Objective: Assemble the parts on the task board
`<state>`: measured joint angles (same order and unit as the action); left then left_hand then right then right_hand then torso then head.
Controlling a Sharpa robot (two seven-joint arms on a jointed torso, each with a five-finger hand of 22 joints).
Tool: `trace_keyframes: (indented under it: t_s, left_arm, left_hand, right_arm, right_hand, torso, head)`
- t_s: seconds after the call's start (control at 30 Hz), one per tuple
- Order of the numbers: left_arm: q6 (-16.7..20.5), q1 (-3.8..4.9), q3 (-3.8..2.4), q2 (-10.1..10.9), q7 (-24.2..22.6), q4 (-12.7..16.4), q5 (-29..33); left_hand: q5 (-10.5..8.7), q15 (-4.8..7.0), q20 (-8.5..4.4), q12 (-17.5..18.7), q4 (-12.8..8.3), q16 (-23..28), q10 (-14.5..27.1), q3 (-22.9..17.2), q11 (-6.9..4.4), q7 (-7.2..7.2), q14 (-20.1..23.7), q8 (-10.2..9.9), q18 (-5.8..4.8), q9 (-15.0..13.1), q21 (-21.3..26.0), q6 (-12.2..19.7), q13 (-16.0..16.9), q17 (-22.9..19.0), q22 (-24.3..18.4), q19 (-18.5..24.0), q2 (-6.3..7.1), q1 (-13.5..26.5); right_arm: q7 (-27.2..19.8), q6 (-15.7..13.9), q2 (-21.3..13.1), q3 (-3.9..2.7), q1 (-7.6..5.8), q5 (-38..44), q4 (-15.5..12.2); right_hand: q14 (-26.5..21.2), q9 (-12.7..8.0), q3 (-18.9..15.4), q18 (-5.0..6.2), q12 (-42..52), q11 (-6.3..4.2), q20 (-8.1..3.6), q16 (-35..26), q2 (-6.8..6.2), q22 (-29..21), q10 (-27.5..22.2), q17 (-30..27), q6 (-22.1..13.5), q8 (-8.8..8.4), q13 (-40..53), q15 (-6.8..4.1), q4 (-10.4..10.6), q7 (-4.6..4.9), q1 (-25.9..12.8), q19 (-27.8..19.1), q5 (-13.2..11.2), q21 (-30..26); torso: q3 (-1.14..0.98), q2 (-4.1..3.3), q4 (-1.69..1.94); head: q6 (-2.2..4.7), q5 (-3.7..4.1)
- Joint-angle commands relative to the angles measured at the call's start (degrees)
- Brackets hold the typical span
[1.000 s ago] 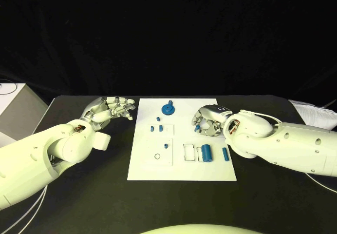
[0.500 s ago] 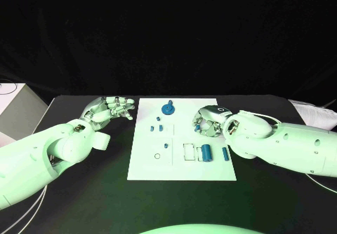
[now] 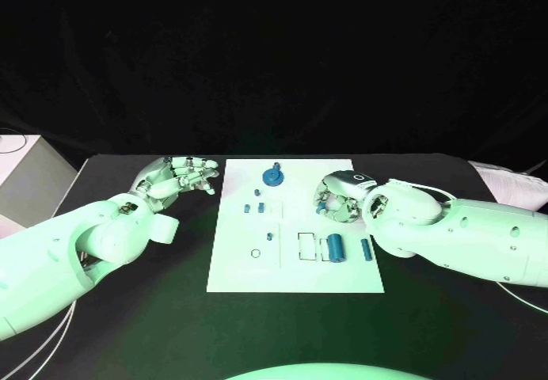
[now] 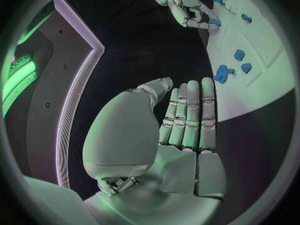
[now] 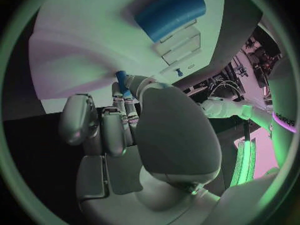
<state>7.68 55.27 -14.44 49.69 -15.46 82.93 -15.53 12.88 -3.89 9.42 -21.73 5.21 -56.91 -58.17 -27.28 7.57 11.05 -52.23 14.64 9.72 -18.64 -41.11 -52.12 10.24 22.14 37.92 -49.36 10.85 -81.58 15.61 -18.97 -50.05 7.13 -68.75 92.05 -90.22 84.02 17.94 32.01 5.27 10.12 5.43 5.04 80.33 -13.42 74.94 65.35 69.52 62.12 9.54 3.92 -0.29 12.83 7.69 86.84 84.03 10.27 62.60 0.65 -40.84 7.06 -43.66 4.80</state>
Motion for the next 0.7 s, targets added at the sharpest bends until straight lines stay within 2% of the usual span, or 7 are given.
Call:
trace_keyframes:
  t_s: [0.03,0.2,0.47,0.7]
  left_arm:
    - [-0.39,0.01,-0.04,-0.06,-0.38,0.15,0.51]
    - [-0.39,0.00,-0.04,-0.06,-0.37,0.15,0.54]
    - [-0.41,0.00,-0.04,-0.08,-0.34,0.13,0.55]
    - [-0.41,-0.01,-0.04,-0.17,-0.27,-0.04,0.55]
  left_hand:
    - [0.34,0.00,0.00,0.18,0.02,0.38,0.33,0.04,-0.11,0.16,-0.24,-0.08,0.65,0.09,0.34,0.13,-0.08,-0.09,0.07,-0.53,-0.25,-0.23]
    - [0.34,0.00,0.00,0.18,0.02,0.38,0.33,0.04,-0.11,0.16,-0.24,-0.08,0.65,0.09,0.34,0.13,-0.08,-0.09,0.07,-0.53,-0.25,-0.23]
    - [0.35,-0.02,0.01,0.18,0.12,0.43,0.36,0.03,-0.10,0.16,-0.24,-0.09,0.64,0.10,0.37,0.14,-0.09,-0.10,0.07,-0.52,-0.35,-0.16]
    - [0.35,-0.02,0.01,0.18,0.12,0.43,0.36,0.03,-0.10,0.16,-0.24,-0.09,0.64,0.10,0.37,0.14,-0.09,-0.10,0.07,-0.52,-0.35,-0.16]
  right_arm:
    - [-0.06,-1.04,0.04,0.02,0.08,1.00,-0.33]
    - [-0.31,-2.49,0.00,0.02,0.11,1.01,-0.62]
    - [-0.11,-4.36,-0.34,0.00,0.13,0.89,-1.70]
    - [0.37,-5.10,-1.41,-0.26,-0.22,0.79,-4.23]
  right_hand:
    - [1.99,0.56,1.00,-0.60,0.63,-1.70,-0.46,0.26,0.85,2.74,3.08,0.06,0.85,0.66,0.75,-0.71,-0.97,-0.22,-0.17,1.05,-0.27,0.80]
    - [2.06,1.50,1.92,-0.86,0.64,-2.28,-0.92,0.36,1.33,3.62,5.35,0.19,1.41,1.52,1.22,-1.19,-2.61,-0.59,-1.12,1.32,-0.44,2.31]
    - [2.10,1.78,2.06,-0.92,0.47,-2.38,-1.02,0.41,1.26,3.84,5.69,0.28,1.45,1.72,1.32,-1.28,-3.09,-0.66,-1.46,1.39,-0.49,2.69]
    - [2.10,1.93,2.18,-0.97,0.26,-2.39,-1.08,0.41,1.04,4.01,5.77,0.24,1.35,1.78,1.37,-1.31,-3.52,-0.65,-1.62,1.44,-0.38,2.96]
  torso:
    - [-0.01,0.01,0.00]
    - [0.01,0.00,0.01]
    - [-0.01,0.01,-0.02]
    - [0.03,0.11,-0.02]
  head:
    - [-0.01,0.02]
    - [-0.05,0.04]
    - [0.00,0.06]
    - [0.01,-0.08]
